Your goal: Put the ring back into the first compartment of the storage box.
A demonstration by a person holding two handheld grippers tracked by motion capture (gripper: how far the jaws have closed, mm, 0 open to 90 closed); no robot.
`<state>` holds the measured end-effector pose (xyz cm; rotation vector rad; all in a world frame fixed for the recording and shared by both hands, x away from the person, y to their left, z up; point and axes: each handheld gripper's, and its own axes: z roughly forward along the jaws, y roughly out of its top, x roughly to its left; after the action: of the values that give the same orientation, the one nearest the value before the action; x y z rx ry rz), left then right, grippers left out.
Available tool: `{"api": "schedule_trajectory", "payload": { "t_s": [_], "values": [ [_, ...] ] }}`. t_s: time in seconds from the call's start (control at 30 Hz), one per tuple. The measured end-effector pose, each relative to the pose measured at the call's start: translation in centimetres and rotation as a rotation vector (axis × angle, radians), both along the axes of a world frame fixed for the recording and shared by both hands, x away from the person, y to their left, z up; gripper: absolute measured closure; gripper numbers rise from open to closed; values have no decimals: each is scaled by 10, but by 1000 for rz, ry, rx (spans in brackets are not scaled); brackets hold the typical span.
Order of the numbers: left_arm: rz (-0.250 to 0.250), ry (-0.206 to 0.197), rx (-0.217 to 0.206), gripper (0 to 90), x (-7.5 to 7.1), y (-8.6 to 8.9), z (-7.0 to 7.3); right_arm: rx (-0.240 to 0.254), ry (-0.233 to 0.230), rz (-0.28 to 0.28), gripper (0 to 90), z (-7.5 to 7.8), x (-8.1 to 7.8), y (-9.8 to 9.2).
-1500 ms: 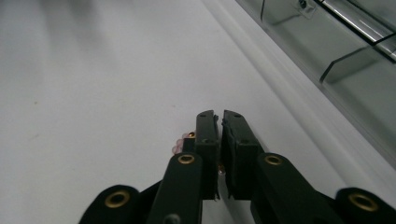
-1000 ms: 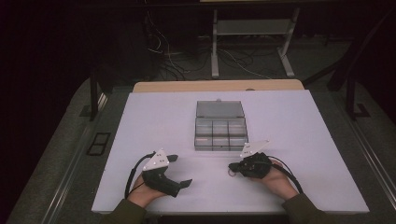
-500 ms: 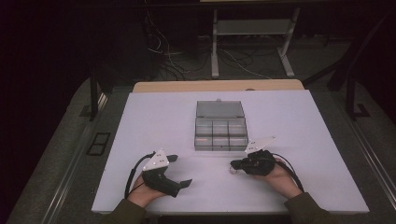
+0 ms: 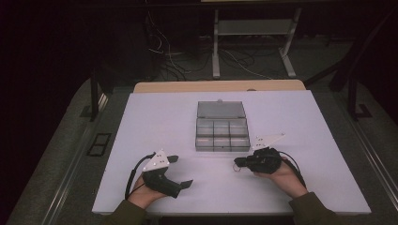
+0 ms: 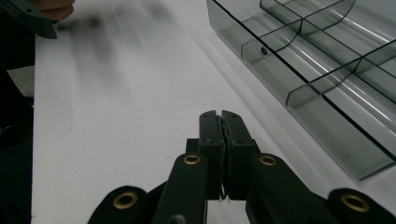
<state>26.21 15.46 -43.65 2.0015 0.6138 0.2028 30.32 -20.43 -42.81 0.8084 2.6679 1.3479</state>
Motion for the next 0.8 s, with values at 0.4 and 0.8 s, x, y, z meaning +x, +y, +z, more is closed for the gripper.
{"api": "schedule_trajectory", "payload": {
  "t_s": [0.4,0.8],
  "values": [
    [6,-1,-6,0,0,0,0,35,-10,4,873,8,1,-6],
    [5,1,2,0,0,-1,-1,51,-15,-10,872,15,7,-6]
  ]
}}
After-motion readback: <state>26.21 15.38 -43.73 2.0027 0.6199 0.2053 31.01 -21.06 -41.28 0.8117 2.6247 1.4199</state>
